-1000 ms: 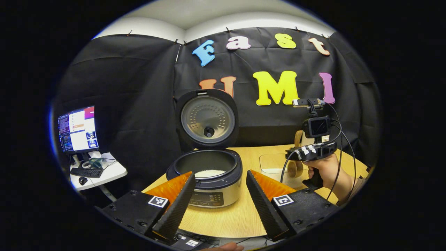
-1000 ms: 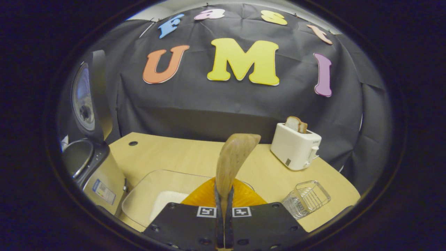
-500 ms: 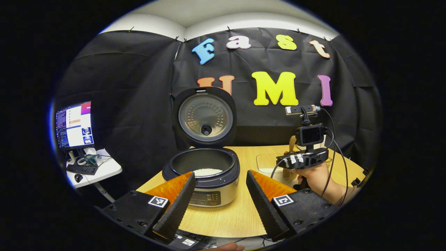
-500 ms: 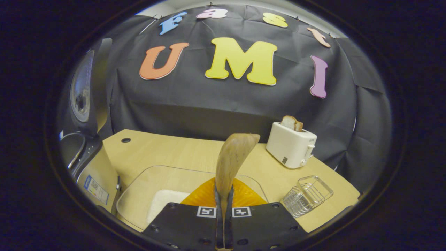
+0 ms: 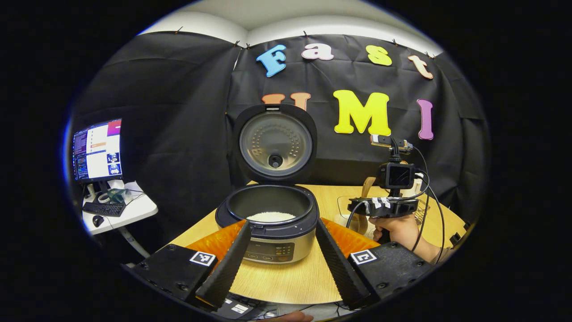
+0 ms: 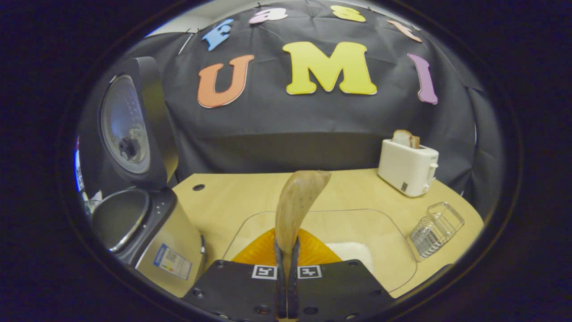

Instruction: Close the left gripper, press the button to open the rice cooker; take a wooden spoon from the chopstick holder with the right hand, scoop a spoonful of rice and pour it into the rice cooker, then put the wooden spoon back into the chopstick holder.

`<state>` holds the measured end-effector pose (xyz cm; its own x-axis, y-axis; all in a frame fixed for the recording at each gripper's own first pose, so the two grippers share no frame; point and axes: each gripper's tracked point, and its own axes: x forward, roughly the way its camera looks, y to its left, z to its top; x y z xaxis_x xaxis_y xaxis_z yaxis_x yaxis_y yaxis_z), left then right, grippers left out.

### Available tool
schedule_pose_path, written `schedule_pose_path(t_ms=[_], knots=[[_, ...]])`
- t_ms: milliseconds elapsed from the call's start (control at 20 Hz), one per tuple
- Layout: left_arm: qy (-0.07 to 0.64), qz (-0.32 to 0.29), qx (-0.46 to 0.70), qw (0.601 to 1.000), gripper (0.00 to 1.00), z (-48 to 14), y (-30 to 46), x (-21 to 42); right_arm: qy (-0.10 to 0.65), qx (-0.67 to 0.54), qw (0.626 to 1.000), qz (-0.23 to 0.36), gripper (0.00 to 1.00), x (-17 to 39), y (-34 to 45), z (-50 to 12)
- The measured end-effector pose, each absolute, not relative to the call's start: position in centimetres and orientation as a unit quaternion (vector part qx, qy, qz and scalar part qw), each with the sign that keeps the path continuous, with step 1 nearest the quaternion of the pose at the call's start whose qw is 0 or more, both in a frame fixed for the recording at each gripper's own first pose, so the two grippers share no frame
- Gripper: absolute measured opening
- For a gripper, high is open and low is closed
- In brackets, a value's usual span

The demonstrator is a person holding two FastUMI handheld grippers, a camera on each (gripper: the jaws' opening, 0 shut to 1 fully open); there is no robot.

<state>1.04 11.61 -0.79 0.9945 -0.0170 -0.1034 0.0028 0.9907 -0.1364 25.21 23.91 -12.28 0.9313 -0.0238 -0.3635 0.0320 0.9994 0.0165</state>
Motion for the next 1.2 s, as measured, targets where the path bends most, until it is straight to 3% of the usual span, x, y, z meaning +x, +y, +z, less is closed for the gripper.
schedule_pose_path(t_ms=[200,550,750,1200], knots=[[0.054,-0.009,-0.066,0.996,0.94,-0.8,11.3,1.2,0.225,0.103,0.969,0.029,0.01,24.7,24.6,-12.3],[0.057,-0.010,-0.056,0.997,0.94,-1.0,10.9,1.3,0.273,0.298,0.913,0.052,0.02,25.1,21.2,-12.7],[0.062,-0.005,-0.050,0.997,0.94,-1.3,11.1,1.4,0.262,0.368,0.890,0.061,0.02,24.9,19.3,-12.1],[0.066,-0.001,-0.048,0.997,0.94,-1.6,11.3,1.3,0.180,0.425,0.885,0.050,0.01,23.6,14.2,-6.8]])
